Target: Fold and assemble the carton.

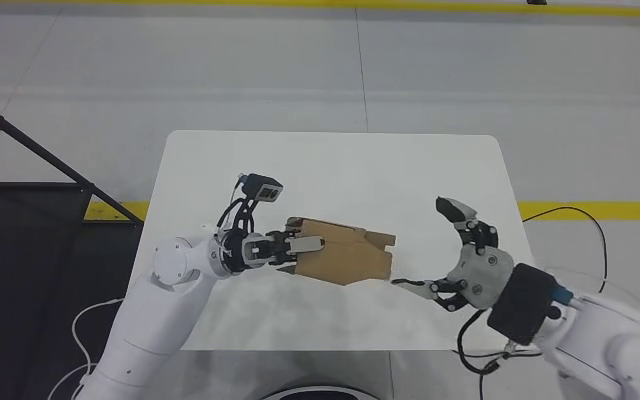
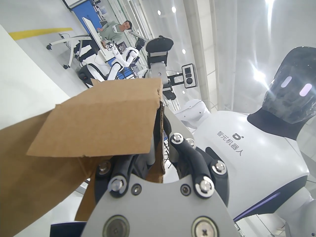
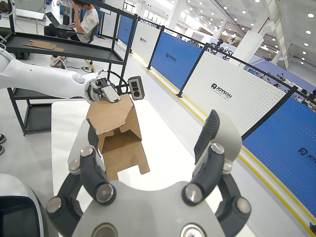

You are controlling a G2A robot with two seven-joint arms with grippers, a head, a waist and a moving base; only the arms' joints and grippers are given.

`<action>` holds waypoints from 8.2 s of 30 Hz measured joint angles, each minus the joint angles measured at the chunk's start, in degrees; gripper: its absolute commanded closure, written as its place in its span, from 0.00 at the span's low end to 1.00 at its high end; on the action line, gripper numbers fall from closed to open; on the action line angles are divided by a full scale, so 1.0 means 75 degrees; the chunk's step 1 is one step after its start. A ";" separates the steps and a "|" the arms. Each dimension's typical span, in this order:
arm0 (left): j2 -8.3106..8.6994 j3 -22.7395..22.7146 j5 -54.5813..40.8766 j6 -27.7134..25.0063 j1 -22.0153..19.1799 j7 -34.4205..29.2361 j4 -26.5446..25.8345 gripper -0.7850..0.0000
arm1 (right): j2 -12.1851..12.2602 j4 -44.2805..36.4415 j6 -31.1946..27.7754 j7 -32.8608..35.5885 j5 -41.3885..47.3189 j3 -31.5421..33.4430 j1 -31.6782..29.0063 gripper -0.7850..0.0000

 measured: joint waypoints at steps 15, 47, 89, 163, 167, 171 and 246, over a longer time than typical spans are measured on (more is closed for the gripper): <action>0.0018 -0.0021 -0.0078 -0.0005 0.0033 -0.0105 0.0038 1.00 | -0.0066 0.0306 0.0408 0.0404 -0.0063 -0.0723 0.0349 0.00; 0.0005 0.0071 -0.0017 -0.0276 -0.0066 -0.0068 0.0070 1.00 | -0.0143 0.0760 -0.0144 -0.0380 0.0961 -0.0973 0.0279 0.00; 0.0022 0.0143 -0.0197 -0.0641 -0.0050 -0.0449 -0.0097 1.00 | -0.0267 0.1689 0.0060 0.0666 0.0818 -0.1828 0.0974 0.00; 0.0071 0.0098 0.0123 -0.1050 -0.0100 -0.0124 0.0009 1.00 | -0.0253 0.3390 -0.2110 0.3086 0.8609 -0.2514 0.1425 0.00; 0.0079 0.0060 0.0268 -0.1123 -0.0080 -0.0036 -0.0026 1.00 | -0.0251 0.3330 -0.2094 0.3096 0.8602 -0.2513 0.1357 0.00; 0.0088 0.0025 0.0285 -0.1157 -0.0049 0.0020 -0.0071 1.00 | -0.0244 0.3348 -0.2100 0.3118 0.8613 -0.2471 0.1330 0.00; 0.0263 -0.0140 0.1157 -0.1771 0.0103 0.0585 -0.0204 1.00 | -0.0346 0.3514 -0.1028 0.3579 0.8267 -0.2876 0.1814 0.58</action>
